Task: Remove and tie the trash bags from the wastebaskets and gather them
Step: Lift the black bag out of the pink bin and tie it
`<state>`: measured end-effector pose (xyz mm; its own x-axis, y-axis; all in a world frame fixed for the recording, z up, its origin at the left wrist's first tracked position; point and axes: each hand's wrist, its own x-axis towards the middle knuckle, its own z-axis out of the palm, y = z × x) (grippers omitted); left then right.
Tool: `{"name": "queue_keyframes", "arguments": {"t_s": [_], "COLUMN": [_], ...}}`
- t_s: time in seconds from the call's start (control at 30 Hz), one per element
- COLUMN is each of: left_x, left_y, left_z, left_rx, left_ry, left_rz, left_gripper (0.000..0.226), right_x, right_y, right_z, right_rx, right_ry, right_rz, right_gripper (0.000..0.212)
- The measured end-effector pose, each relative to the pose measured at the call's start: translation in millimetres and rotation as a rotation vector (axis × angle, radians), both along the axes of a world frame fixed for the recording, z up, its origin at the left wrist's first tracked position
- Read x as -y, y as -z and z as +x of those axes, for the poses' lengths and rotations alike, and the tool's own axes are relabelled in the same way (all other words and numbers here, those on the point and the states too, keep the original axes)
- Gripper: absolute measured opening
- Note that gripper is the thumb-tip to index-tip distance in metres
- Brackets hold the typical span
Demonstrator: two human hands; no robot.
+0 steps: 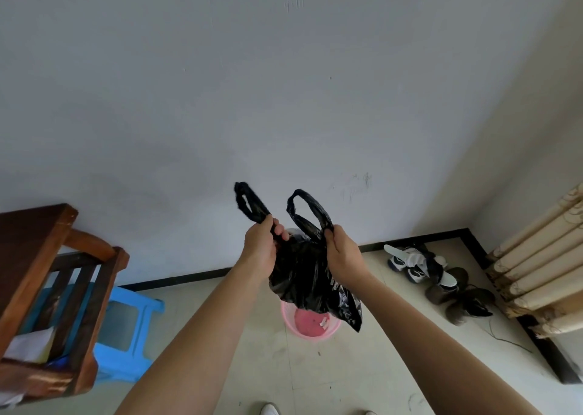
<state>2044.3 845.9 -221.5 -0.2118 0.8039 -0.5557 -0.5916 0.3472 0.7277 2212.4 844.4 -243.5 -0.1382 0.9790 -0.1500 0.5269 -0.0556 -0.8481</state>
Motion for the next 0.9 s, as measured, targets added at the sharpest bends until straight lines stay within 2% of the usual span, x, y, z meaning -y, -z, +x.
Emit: {"name": "queue_keyframes", "arguments": {"t_s": [0.13, 0.2, 0.3, 0.37, 0.47, 0.53, 0.6, 0.67, 0.8, 0.9], "left_x": [9, 11, 10, 7, 4, 2, 3, 6, 14, 19], "left_y": [-7, -9, -6, -4, 0, 3, 4, 1, -10, -16], "left_z": [-12, -15, -13, -9, -6, -8, -13, -17, -24, -24], "left_rx": [-0.141, -0.172, -0.236, -0.23, -0.099, 0.005, 0.036, 0.008, -0.19, -0.32], "left_ry": [0.49, 0.595, 0.539, 0.417, 0.208, 0.076, 0.051, 0.131, 0.498, 0.713], "left_rz": [-0.004, 0.036, 0.035, -0.009, -0.06, -0.063, -0.07, -0.068, 0.025, 0.064], "left_gripper": [0.014, 0.018, 0.01, 0.024, 0.03, 0.03, 0.026, 0.025, 0.03, 0.016], "right_x": [-4, -7, -8, -7, -7, -8, -8, -9, -11, -12], "right_y": [0, -2, -3, -1, 9, 14, 19, 23, 25, 20], "right_z": [13, 15, 12, 11, 15, 20, 25, 29, 24, 17], "right_rx": [0.097, 0.116, 0.138, 0.181, 0.228, 0.177, 0.151, 0.166, 0.196, 0.19], "right_ry": [-0.131, -0.207, -0.317, -0.355, -0.378, -0.352, -0.308, -0.282, -0.259, -0.299], "right_rz": [0.026, 0.036, 0.082, 0.111, 0.155, 0.17, 0.195, 0.227, 0.294, 0.382], "right_gripper": [0.027, 0.027, 0.032, 0.034, 0.03, 0.022, 0.025, 0.027, 0.028, 0.028]}}
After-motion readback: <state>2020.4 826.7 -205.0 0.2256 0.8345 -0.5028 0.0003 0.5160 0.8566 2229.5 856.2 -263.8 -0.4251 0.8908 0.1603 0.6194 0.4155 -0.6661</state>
